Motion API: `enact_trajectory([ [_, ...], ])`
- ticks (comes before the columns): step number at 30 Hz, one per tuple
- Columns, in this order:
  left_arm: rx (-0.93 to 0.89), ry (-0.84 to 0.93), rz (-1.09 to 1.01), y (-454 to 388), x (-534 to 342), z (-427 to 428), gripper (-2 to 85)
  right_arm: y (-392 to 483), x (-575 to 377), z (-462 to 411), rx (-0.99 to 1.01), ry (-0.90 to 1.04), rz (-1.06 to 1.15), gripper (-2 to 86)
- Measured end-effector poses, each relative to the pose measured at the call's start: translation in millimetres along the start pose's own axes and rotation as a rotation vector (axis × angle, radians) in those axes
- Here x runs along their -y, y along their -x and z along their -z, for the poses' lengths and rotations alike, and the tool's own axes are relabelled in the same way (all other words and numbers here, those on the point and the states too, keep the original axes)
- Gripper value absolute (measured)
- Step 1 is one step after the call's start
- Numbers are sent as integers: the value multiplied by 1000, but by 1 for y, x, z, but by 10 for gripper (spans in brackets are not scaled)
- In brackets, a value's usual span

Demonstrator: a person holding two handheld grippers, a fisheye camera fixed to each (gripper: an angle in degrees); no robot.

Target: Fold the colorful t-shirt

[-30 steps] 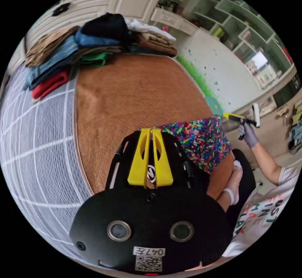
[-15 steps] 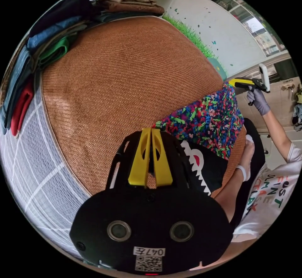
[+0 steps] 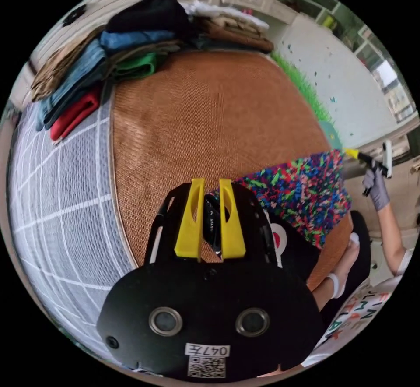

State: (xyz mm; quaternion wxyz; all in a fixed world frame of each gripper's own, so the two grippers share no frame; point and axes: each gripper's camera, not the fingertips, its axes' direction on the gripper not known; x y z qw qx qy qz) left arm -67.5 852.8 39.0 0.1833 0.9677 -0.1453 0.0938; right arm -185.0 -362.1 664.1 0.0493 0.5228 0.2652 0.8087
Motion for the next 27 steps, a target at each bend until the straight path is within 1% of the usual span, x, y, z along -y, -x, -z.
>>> enact_trajectory([
  [1, -66, -70, 30, 0, -12, 20, 58, 2, -13, 14, 19, 14, 16, 42],
  [2, -136, -93, 21, -7, -24, 34, 58, 7, -29, 24, 32, 56, 45, 30],
  [3, -168, -78, 5, -13, -29, 38, 56, 11, -38, 28, 30, 73, 63, 26],
  [5, -242, 68, -76, -49, -54, 35, 50, 29, -76, 38, -5, 126, 136, 20],
  [6, -238, 116, -90, -59, -61, 30, 49, 35, -84, 38, -8, 145, 154, 21],
  [8, -156, 283, -132, -95, -88, 0, 48, 57, -111, 38, -19, 201, 229, 22],
  [10, -112, 347, -140, -115, -103, -24, 47, 77, -123, 38, -56, 218, 298, 23],
  [12, -115, 405, -126, -127, -114, -47, 46, 92, -129, 34, -117, 248, 340, 25],
  [14, -94, 357, -103, -135, -118, -46, 34, 102, -128, 30, -159, 278, 345, 24],
  [18, -130, 342, -80, -138, -119, -49, 8, 109, -122, 32, -190, 301, 320, -4],
  [22, -119, 330, -91, -150, -122, -49, -7, 130, -116, 59, -236, 286, 338, -11],
  [24, -109, 332, -101, -158, -122, -51, -8, 148, -108, 82, -293, 250, 382, -12],
  [26, -101, 343, -108, -166, -120, -53, -9, 188, -100, 125, -401, 128, 492, -12],
  [27, -99, 345, -110, -168, -119, -54, -9, 198, -100, 135, -417, 93, 521, -12],
])
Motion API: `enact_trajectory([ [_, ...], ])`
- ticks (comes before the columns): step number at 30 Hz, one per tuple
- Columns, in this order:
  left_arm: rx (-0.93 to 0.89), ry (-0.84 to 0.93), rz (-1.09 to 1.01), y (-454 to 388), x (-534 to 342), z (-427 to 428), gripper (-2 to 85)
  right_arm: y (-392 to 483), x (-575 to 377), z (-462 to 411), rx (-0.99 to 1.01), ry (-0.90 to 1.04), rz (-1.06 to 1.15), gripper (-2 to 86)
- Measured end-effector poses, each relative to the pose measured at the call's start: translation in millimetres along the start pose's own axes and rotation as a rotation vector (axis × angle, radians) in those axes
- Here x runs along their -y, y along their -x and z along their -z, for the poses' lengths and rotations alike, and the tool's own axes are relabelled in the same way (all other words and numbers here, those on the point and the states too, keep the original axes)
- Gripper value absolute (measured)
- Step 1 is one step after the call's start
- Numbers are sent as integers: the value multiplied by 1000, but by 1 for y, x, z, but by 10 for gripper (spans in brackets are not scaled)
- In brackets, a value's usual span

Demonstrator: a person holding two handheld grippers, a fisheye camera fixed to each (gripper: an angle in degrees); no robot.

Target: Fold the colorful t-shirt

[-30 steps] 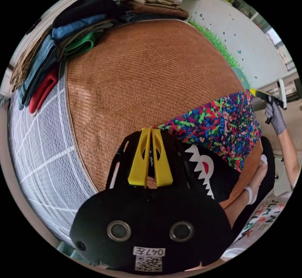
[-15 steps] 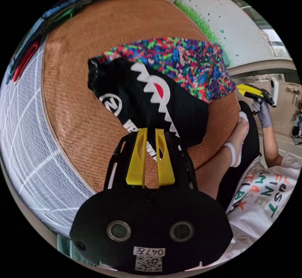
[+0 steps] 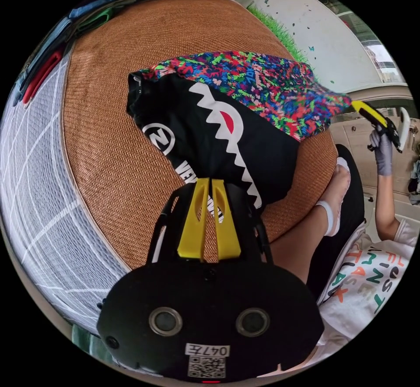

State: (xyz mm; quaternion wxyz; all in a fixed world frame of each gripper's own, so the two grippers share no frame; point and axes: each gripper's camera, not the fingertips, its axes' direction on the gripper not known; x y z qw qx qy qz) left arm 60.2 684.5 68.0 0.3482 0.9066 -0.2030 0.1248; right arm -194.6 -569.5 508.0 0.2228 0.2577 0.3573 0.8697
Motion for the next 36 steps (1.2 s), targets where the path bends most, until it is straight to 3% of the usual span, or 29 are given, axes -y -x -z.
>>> enact_trajectory([
  [3, 16, 14, -15, -10, 4, -4, -9, 17, -1, 21, -64, 6, 53, -12],
  [5, 13, 25, -21, -14, 7, -7, -7, 21, -13, -13, -97, 148, 66, -9],
  [10, -34, -10, -20, -15, 1, -9, 16, 3, -41, -54, 2, 283, -73, 51],
  [14, -88, -66, -24, -15, -12, 10, 60, -20, -66, -22, 95, 150, -230, 65],
  [18, -170, -56, -93, -33, -11, 14, 77, -40, -94, -26, 168, 153, -371, 53],
  [22, -80, -16, -167, -67, -1, -3, 77, -72, -133, -46, 441, 79, -595, 55],
  [27, -44, 131, -169, -70, 3, -47, 66, -78, -143, -58, 531, 66, -700, 70],
  [32, -74, 168, -178, -69, -13, -63, 60, -92, -130, -67, 671, -18, -844, 71],
  [36, -108, 213, -183, -69, -25, -76, 60, -91, -112, -58, 664, -80, -929, 14],
])
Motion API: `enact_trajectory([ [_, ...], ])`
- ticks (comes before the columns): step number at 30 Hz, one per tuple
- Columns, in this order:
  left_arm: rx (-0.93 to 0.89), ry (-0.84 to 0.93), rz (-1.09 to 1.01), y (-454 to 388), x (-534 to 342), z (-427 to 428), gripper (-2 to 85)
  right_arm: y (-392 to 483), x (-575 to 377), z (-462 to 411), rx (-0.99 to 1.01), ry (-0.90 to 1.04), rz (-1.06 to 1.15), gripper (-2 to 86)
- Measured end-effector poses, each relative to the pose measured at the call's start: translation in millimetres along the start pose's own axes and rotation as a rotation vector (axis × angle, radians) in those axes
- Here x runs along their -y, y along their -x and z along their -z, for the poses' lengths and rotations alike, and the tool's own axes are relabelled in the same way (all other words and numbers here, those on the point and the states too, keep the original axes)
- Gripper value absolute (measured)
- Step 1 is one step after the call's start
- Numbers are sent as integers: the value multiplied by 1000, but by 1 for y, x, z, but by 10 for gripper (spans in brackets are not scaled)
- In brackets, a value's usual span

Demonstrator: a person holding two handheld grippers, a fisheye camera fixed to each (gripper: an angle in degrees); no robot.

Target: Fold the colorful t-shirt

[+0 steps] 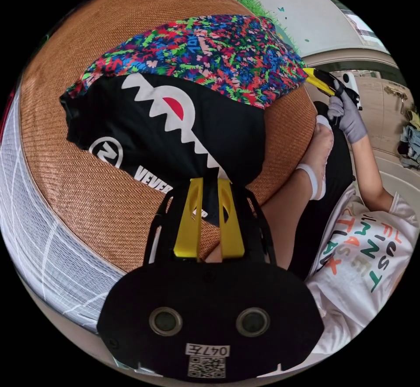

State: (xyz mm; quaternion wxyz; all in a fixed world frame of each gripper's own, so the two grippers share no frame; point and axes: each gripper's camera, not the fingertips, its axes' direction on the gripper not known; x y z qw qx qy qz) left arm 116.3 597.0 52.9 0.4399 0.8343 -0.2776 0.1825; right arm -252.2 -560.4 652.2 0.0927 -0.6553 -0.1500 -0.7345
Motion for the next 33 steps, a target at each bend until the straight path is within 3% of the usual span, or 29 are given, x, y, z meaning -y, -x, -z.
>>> enact_trajectory([
  [3, -19, -9, 17, 5, -16, -7, 62, 33, 10, -2, -25, 0, 6, 13],
  [6, -48, -97, 96, 28, -50, 0, 71, 84, 18, 3, -182, 1, 72, 31],
  [9, -76, -302, 229, 63, -103, 15, 72, 191, 6, 0, -272, -7, 401, 13],
  [11, -121, -450, 281, 86, -141, 18, 67, 284, -18, -48, -179, 180, 727, 3],
  [14, -176, -537, 282, 105, -169, 7, 65, 383, -66, -128, -148, 412, 1112, 4],
  [20, -227, -585, 369, 144, -211, -21, 63, 533, -148, -247, -206, 521, 1663, 26],
  [27, -294, -655, 379, 166, -250, -36, 60, 586, -163, -333, -469, 589, 1871, 21],
  [30, -273, -683, 388, 169, -265, -35, 59, 616, -143, -331, -472, 562, 1845, 3],
  [33, -251, -751, 432, 176, -286, -31, 59, 655, -85, -317, -403, 566, 1676, -1],
])
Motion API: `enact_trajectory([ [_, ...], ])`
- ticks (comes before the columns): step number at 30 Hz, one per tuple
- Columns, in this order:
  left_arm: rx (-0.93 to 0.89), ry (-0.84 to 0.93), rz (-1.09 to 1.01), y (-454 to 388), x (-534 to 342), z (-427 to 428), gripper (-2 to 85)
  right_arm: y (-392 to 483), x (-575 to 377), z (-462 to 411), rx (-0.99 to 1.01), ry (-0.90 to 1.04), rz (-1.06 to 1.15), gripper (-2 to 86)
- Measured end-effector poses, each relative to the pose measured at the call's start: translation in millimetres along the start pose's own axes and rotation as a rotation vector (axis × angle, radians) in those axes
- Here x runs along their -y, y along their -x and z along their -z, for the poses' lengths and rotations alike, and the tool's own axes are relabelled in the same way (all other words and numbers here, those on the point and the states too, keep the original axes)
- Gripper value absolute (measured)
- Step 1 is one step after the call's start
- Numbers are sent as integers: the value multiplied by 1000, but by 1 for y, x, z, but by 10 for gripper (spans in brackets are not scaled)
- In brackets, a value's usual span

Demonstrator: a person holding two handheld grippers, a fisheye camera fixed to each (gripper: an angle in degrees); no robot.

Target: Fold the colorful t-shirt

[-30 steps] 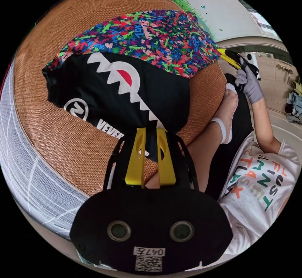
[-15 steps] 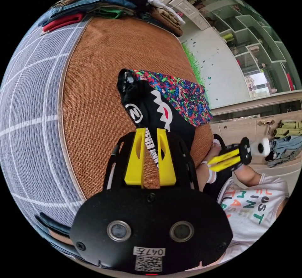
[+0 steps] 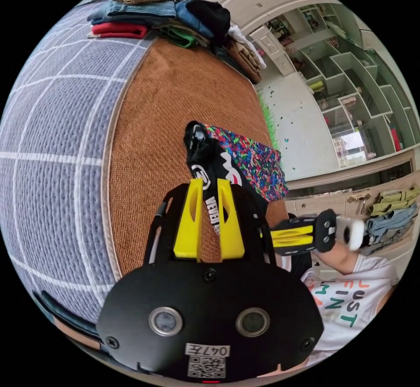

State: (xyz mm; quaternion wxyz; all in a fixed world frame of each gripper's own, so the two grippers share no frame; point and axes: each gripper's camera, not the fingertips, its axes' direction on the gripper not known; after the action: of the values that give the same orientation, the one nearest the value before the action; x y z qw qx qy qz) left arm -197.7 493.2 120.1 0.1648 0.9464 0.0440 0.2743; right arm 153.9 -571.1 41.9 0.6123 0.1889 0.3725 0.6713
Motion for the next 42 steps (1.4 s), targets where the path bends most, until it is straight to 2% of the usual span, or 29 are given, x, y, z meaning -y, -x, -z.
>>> enact_trajectory([
  [4, 46, -105, 44, 12, -11, 21, 57, -147, -15, 33, 159, -55, -294, -1],
  [8, 73, -113, 16, 11, -10, 21, 55, -271, -59, -8, 326, 11, -496, 3],
  [13, 51, -48, -97, -7, 3, 4, 54, -321, -110, -43, 376, 32, -696, 46],
  [17, 43, 20, -223, -35, 16, -15, 54, -296, -141, 6, 203, -144, -779, 66],
  [24, 92, 130, -343, -71, 35, -52, 53, -193, -112, 39, 35, -155, -576, 64],
  [26, 150, 162, -371, -80, 41, -64, 50, -186, -100, 27, -19, -101, -523, 31],
  [30, 221, 205, -360, -77, 44, -75, 17, -193, -114, 11, 107, -9, -563, 2],
  [33, 164, 192, -286, -61, 50, -70, -5, -192, -154, 5, 138, 16, -690, -1],
  [35, 93, 189, -214, -48, 54, -64, -8, -191, -181, -17, 252, 4, -774, 0],
  [42, 92, 148, -218, -54, 55, -36, 1, -170, -202, 8, 184, -47, -817, 43],
])
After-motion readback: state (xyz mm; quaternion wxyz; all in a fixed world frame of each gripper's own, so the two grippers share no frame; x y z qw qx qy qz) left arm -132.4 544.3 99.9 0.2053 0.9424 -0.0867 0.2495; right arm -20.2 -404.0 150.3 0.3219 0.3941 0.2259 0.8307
